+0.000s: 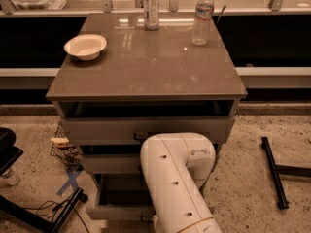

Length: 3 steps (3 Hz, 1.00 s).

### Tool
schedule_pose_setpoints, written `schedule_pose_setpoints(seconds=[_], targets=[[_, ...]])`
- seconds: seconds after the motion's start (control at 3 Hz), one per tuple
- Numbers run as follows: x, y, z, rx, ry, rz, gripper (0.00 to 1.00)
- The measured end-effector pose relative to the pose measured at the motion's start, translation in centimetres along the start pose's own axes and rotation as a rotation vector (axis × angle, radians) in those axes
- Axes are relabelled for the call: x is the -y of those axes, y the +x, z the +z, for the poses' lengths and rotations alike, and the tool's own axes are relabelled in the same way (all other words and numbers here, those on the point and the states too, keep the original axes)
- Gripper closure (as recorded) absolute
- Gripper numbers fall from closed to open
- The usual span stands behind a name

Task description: Open bottom drawer

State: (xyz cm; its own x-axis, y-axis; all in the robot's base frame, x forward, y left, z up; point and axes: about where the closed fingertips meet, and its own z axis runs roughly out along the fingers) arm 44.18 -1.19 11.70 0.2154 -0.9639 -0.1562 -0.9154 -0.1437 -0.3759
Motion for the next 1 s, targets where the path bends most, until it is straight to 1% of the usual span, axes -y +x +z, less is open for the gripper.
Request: schedule_pose_setpoints(seconds=[0.33,0.67,1.0], targets=[[0.0,0.0,0.0,0.0,0.0,0.0,1.0],[0.0,0.0,0.0,0.0,0.0,0.0,0.82],[0.0,-0.01,0.0,0.0,0.0,0.0,0.51]])
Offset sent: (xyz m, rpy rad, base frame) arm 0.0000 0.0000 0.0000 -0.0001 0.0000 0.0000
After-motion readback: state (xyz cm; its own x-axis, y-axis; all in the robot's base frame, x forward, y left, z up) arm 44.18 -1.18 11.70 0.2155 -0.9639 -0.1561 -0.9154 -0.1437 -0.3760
